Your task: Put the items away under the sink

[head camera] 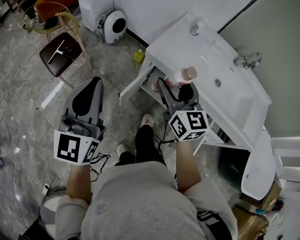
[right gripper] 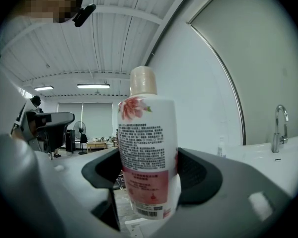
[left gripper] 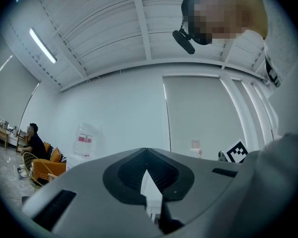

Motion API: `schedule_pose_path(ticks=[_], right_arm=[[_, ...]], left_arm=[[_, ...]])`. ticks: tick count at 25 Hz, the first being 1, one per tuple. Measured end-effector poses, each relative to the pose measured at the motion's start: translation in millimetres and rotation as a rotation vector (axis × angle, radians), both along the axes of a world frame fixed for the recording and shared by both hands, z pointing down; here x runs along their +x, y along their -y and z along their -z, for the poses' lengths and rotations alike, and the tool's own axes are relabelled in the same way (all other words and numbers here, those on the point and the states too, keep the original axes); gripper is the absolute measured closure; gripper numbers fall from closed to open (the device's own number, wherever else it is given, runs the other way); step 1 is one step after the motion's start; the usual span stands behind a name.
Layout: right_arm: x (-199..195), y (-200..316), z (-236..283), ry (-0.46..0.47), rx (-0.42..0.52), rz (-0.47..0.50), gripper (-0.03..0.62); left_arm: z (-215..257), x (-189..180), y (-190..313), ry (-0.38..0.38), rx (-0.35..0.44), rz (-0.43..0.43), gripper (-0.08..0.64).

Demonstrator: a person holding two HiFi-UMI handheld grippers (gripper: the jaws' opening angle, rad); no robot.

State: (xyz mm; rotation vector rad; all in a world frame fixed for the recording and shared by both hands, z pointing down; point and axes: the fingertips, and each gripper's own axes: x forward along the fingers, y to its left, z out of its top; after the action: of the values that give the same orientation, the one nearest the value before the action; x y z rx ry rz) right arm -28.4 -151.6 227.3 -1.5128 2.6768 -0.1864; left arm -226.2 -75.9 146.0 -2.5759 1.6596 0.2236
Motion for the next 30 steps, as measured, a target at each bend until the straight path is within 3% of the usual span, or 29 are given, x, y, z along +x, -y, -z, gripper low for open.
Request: schedule_pose_path(ticks=[17,30], right_arm=[[27.8,-41.5,-25.0,0.017,-0.020,-0.012,0.242],[58.7,-30.2,-75.7,-0.020,-0.048,0.036,0.242]], left_arm=[[-33.1,50.3,6.6,-0.030,-0.062,-0.081,0.552],[-84.9,107.1,23.2,-0.022,-0.130,-0.083,0.552]])
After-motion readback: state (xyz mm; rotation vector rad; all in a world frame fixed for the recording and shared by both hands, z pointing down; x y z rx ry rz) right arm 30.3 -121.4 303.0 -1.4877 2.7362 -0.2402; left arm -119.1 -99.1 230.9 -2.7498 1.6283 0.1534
